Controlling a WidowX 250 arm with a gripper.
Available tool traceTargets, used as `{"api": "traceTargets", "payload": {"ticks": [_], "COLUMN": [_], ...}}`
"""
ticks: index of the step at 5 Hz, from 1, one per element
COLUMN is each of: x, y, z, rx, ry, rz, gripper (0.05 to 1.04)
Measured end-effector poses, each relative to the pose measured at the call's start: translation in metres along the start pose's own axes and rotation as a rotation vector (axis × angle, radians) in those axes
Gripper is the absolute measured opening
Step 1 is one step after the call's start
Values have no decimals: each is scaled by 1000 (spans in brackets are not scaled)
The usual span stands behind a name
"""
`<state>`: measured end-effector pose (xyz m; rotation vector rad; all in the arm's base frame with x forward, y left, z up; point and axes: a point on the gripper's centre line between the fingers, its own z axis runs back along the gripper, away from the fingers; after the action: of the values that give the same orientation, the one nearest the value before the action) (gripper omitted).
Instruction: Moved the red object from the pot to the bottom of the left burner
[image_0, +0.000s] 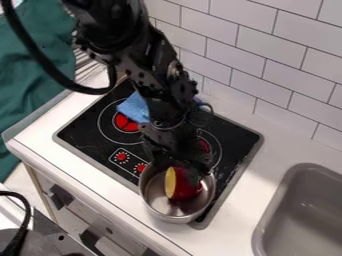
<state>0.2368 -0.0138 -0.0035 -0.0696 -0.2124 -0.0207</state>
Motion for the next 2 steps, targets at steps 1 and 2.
{"api": "traceTargets", "payload": {"ticks": [1,2], "x": [0,-9], "y": [-1,-1], "z": [-2,-19], "rx": [-6,-17], "ry": [-4,48], "rz": [5,19], "gripper": [1004,1004]}}
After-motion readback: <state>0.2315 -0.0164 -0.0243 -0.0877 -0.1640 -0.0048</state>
